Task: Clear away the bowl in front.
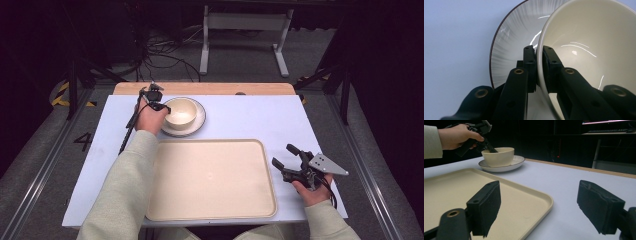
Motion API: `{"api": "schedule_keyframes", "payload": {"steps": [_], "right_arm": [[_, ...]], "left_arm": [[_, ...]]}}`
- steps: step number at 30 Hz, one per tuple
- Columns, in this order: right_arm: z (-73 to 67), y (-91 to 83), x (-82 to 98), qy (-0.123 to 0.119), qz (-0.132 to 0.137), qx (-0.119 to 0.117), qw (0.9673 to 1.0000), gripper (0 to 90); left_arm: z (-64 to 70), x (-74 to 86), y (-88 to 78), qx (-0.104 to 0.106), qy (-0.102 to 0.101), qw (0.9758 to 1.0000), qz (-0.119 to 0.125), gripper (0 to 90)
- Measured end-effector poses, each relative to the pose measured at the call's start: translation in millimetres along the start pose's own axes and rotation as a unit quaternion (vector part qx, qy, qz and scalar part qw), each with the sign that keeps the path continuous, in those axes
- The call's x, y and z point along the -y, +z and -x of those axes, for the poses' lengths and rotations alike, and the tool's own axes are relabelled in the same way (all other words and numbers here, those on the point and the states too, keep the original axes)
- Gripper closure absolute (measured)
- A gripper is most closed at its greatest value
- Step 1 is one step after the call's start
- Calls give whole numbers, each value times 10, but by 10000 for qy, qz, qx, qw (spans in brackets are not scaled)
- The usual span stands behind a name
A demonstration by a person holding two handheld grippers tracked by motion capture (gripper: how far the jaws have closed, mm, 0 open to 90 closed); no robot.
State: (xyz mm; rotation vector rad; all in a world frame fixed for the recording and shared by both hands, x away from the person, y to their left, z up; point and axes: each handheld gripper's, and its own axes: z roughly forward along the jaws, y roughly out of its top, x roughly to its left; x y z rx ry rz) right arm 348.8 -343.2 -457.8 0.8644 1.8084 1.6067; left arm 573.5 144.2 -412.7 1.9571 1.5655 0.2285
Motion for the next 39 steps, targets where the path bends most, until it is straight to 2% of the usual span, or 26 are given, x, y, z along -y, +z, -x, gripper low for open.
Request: {"api": "schedule_keyframes", "payload": {"steps": [4, 7, 13, 19, 22, 27, 31, 39], "right_arm": [[0, 0, 0, -2, 3, 7, 10000, 196], [0, 0, 0, -2, 3, 5, 10000, 197], [0, -1, 1, 2, 6, 6, 10000, 198], [-1, -1, 1, -6, 4, 8, 10000, 198], [0, 5, -1, 15, -13, 9, 10000, 200], [-1, 9, -3, 0, -45, -5, 10000, 199], [1, 8, -2, 19, -39, 1, 10000, 199], [2, 6, -2, 20, -30, -3, 10000, 198]], "left_arm": [[8, -4, -8, 7, -55, 10000, -9, 832], [24, -8, -24, -3, -74, 9999, 87, 832], [61, -34, -112, -141, 19, 9996, 234, 823], [42, -49, -194, -158, 43, 9995, 262, 817], [32, -67, -284, -41, 7, 9994, 340, 817], [52, -122, -414, -116, 167, 9992, 330, 816], [62, -151, -511, 36, 121, 9992, 370, 816], [86, -171, -650, 128, 180, 9985, 493, 816]]}}
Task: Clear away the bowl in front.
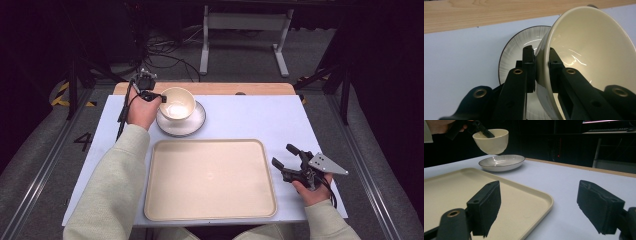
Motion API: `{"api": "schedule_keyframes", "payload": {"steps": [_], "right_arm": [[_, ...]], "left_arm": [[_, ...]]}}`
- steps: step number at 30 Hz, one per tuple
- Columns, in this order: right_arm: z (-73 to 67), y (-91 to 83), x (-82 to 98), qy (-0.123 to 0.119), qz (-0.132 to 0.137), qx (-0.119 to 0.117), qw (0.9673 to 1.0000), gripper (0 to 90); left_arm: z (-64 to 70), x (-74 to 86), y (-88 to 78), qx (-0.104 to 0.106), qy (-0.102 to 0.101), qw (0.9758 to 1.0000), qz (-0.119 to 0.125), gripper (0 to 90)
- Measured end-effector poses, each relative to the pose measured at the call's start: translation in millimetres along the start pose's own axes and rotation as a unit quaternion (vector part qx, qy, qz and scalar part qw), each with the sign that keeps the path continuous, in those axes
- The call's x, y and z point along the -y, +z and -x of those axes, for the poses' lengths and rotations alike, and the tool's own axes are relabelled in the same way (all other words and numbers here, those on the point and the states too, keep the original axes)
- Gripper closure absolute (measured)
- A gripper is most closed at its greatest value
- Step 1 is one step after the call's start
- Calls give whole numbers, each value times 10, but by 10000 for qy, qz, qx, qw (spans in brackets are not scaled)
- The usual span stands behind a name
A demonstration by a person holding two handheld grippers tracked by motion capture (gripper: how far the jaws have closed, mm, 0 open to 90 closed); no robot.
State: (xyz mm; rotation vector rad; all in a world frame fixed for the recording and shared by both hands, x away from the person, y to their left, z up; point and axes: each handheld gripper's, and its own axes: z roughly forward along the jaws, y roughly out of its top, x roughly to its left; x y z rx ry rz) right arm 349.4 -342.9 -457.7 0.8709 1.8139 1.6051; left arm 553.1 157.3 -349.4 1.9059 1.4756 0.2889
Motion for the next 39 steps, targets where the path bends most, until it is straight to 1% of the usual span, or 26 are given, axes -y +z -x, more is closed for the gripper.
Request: {"api": "schedule_keyframes", "payload": {"steps": [4, 6, 7, 8, 13, 16, 23, 24, 25, 26, 30, 31, 35, 38, 39], "right_arm": [[-2, 4, -1, -8, -15, -8, 10000, 198], [-1, 3, -1, -13, -18, -11, 10000, 198], [-1, 4, -1, -8, -18, -10, 10000, 198], [-1, 4, -1, -8, -18, -10, 10000, 198], [-1, 3, -1, -8, -14, -12, 10000, 198], [1, 4, -2, -12, -22, -13, 10000, 198], [1, 4, -2, -7, -23, -23, 10000, 199], [2, 5, -2, -12, -27, -25, 10000, 199], [-1, 6, -2, -16, -33, -26, 10000, 199], [-1, 6, -2, -16, -33, -26, 10000, 199], [-1, 8, -3, -15, -42, -25, 10000, 199], [-2, 9, -3, -14, -39, -25, 10000, 199], [-1, 8, -3, -17, -43, -27, 10000, 199], [0, 7, -3, -15, -38, -28, 10000, 199], [0, 7, -3, -15, -38, -28, 10000, 199]], "left_arm": [[28, -38, -119, -9, 146, 9999, 22, 815], [35, -49, -161, 34, 200, 9998, 35, 816], [44, -56, -191, 79, 204, 9998, 23, 816], [44, -56, -191, 79, 204, 9998, 23, 816], [66, -76, -324, 291, 295, 9991, 2, 816], [70, -71, -379, 384, 315, 9988, -15, 816], [107, -47, -490, 453, 449, 9979, -94, 816], [115, -44, -519, 486, 526, 9974, -116, 816], [137, -40, -554, 542, 551, 9969, -159, 816], [137, -40, -554, 542, 551, 9969, -159, 816], [214, -32, -632, 609, 716, 9954, -184, 816], [238, -30, -649, 640, 773, 9947, -208, 815], [325, -17, -685, 756, 886, 9929, -227, 816], [401, -5, -706, 839, 1049, 9906, -249, 816], [401, -5, -706, 839, 1049, 9906, -249, 816]]}}
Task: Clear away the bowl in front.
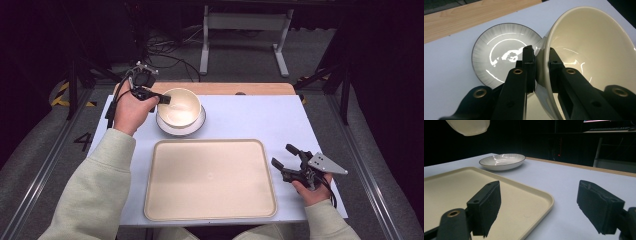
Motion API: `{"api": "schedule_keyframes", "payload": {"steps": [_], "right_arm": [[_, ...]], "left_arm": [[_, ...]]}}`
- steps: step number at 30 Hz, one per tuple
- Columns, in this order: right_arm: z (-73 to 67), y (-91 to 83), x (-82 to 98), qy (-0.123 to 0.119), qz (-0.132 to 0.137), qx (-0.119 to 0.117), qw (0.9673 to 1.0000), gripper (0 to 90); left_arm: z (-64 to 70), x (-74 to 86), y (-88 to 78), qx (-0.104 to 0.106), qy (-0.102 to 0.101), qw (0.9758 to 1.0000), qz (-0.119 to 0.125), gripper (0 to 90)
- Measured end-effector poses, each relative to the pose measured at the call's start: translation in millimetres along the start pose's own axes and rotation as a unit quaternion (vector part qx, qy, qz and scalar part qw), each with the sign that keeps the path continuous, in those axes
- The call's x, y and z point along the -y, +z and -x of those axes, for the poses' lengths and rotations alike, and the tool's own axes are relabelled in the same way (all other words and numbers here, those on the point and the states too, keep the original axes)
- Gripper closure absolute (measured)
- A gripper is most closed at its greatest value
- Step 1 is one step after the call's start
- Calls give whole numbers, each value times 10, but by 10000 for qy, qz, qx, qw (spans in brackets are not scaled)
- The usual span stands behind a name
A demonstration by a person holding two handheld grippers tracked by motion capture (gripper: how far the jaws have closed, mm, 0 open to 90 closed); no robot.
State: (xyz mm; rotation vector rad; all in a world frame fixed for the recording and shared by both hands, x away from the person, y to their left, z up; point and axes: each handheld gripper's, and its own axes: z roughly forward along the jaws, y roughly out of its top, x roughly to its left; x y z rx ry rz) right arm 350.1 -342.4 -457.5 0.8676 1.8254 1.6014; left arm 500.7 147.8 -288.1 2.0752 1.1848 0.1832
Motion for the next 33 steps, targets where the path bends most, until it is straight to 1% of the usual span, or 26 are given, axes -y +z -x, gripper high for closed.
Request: {"api": "schedule_keyframes", "payload": {"steps": [5, 8, 9, 14, 15, 16, 18, 19, 20, 25, 30, 32, 33], "right_arm": [[0, -2, 1, 0, 8, -2, 10000, 198], [-1, -4, 2, -5, 16, 3, 10000, 198], [-1, -3, 1, -4, 13, 4, 10000, 198], [0, -3, 1, 1, 10, 3, 10000, 198], [0, -3, 1, 3, 10, 3, 10000, 198], [0, -3, 1, 2, 11, 2, 10000, 199], [-1, -3, 1, 4, 14, 3, 10000, 198], [0, -3, 1, 1, 13, 2, 10000, 198], [0, -3, 1, 6, 15, 1, 10000, 198], [-1, -1, 1, -8, 5, -3, 10000, 198], [0, -3, 1, -4, 10, -5, 10000, 198], [-1, -3, 1, -7, 10, -7, 10000, 198], [-1, -3, 1, -7, 11, -7, 10000, 198]], "left_arm": [[154, 6, 2, 131, 216, 9997, -54, 815], [244, 14, 10, 297, 292, 9991, -70, 815], [266, 14, 12, 312, 358, 9988, -77, 815], [403, 18, 5, 384, 524, 9978, -135, 816], [433, 21, 8, 439, 520, 9976, -145, 815], [458, 21, 7, 476, 568, 9971, -161, 816], [515, 25, 9, 490, 647, 9966, -171, 815], [515, 25, 9, 490, 647, 9966, -171, 815], [576, 29, 13, 534, 726, 9957, -208, 815], [735, 31, 25, 701, 886, 9931, -317, 816], [856, 40, 46, 827, 1048, 9902, -404, 815], [879, 44, 50, 846, 1060, 9899, -415, 816], [910, 48, 56, 866, 1100, 9891, -459, 815]]}}
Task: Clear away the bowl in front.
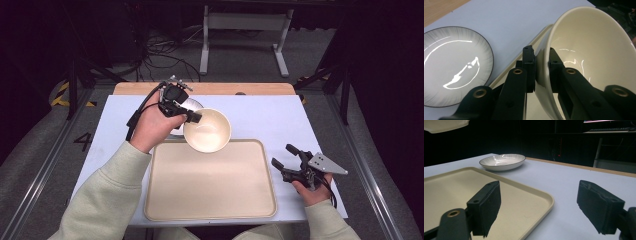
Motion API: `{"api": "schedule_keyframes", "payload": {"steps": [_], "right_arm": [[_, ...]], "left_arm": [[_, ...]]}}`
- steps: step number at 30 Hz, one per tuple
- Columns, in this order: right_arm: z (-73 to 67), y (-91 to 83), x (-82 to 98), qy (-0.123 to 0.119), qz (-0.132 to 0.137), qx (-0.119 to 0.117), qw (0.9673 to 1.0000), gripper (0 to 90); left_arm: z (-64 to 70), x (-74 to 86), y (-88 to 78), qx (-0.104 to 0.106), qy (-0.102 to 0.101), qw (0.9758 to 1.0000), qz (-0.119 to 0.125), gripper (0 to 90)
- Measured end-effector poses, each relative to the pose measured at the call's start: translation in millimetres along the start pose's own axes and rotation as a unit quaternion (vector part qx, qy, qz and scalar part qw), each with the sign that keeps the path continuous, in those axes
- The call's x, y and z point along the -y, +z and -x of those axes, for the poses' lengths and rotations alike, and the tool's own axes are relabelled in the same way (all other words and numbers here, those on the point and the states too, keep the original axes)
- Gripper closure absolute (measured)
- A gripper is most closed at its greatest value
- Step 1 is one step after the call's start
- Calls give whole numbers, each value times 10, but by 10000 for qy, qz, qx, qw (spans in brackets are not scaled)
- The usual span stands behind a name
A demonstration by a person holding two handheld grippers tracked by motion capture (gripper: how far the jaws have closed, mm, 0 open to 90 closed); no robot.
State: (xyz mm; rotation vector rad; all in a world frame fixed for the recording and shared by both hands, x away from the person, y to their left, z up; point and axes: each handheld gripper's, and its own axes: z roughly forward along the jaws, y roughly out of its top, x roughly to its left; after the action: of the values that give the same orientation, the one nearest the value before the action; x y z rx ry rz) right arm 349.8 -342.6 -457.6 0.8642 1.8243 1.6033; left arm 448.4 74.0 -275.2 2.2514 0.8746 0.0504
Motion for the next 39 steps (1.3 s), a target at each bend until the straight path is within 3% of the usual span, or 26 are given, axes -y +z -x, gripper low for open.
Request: {"api": "schedule_keyframes", "payload": {"steps": [13, 19, 27, 39], "right_arm": [[-1, 4, -1, 1, -14, -4, 10000, 199], [-2, 2, -1, -17, -9, -10, 10000, 198], [0, 2, -1, -10, -9, -21, 10000, 199], [1, 2, -1, -9, -10, -30, 10000, 198]], "left_arm": [[116, 26, 193, 369, 152, 9983, -419, 816], [108, 69, 311, 578, 64, 9964, -620, 816], [80, 139, 472, 590, -22, 9954, -755, 816], [106, 190, 638, 486, 42, 9936, -1015, 816]]}}
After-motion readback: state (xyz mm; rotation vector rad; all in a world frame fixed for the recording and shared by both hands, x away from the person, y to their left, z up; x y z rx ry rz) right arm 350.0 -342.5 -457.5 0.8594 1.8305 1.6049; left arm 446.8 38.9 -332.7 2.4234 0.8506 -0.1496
